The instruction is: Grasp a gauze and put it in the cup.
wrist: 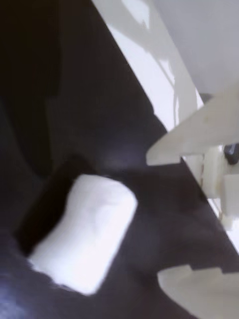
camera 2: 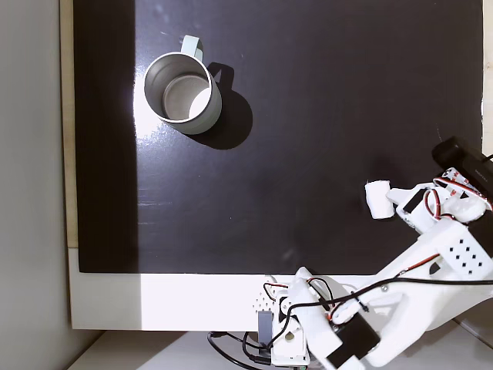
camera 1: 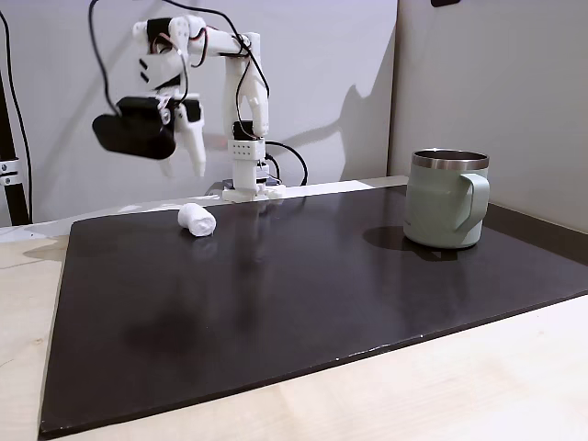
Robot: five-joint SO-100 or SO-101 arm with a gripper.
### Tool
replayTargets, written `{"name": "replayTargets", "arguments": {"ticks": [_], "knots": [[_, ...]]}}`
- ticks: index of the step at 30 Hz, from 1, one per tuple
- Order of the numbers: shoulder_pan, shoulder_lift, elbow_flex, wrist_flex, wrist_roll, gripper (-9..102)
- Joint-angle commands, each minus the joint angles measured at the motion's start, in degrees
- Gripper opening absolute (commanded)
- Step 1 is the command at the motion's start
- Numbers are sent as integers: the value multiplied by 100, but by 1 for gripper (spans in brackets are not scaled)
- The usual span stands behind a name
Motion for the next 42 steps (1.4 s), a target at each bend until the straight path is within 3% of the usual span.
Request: {"name": "replayTargets", "arguments": {"ticks": [1,16,42], "knots": [[-97,-53,-334,-132,229,23],[-791,-237,448,-404,756,23],[-211,-1389,659,-1169,571,22]]}}
